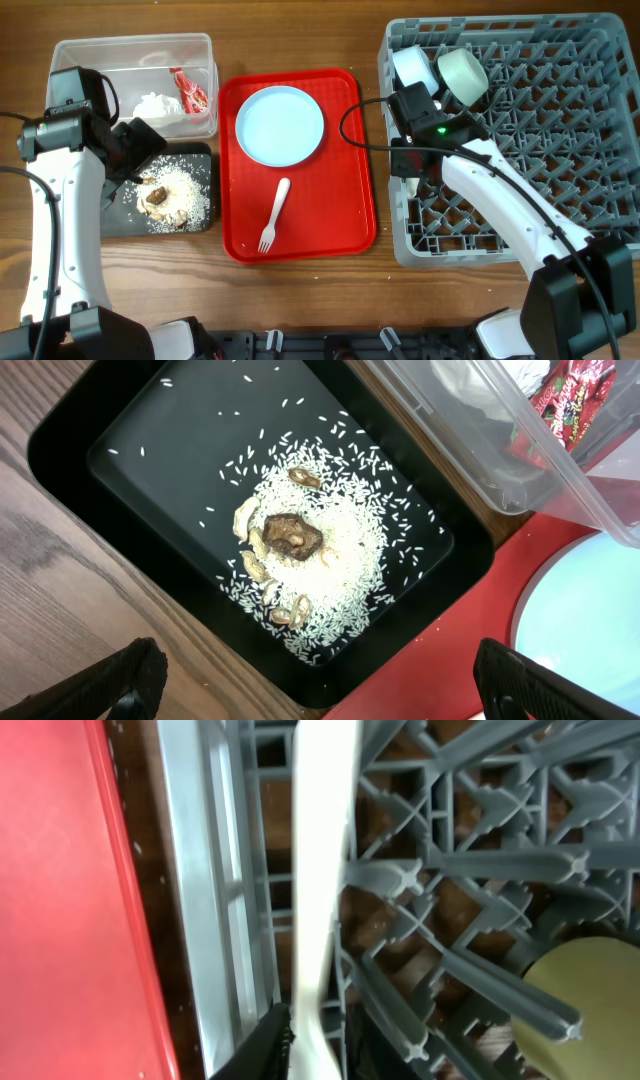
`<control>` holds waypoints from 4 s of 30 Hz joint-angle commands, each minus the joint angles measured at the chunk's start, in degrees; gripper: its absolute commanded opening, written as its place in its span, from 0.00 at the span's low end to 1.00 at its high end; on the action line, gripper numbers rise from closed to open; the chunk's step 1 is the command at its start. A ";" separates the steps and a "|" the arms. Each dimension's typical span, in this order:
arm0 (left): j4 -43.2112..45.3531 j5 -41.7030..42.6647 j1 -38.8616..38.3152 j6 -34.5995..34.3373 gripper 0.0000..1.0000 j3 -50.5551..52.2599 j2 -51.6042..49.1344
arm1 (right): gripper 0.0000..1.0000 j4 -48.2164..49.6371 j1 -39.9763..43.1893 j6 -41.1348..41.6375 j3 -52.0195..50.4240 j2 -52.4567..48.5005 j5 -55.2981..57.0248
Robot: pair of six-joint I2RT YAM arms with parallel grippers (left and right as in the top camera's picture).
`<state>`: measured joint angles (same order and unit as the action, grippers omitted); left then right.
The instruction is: Sort waste into correct bins and load items into the dishwasher rack
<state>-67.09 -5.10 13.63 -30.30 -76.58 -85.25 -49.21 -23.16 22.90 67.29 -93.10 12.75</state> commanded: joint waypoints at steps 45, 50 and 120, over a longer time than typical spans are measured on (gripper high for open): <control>0.22 -0.50 0.22 0.22 1.00 -0.42 0.83 | 0.04 3.10 -26.05 23.15 9.33 -16.98 -9.09; 0.22 -0.48 0.20 0.22 1.00 -0.42 0.83 | 0.04 -3.39 -19.87 12.26 9.33 -1.38 2.78; 1.79 5.40 0.17 0.22 1.00 -0.42 0.83 | 0.04 4.13 5.77 -23.76 12.55 14.99 15.87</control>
<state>-65.73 -2.79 13.63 -30.33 -76.58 -85.27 -42.89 -20.23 12.73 79.44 -81.95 16.64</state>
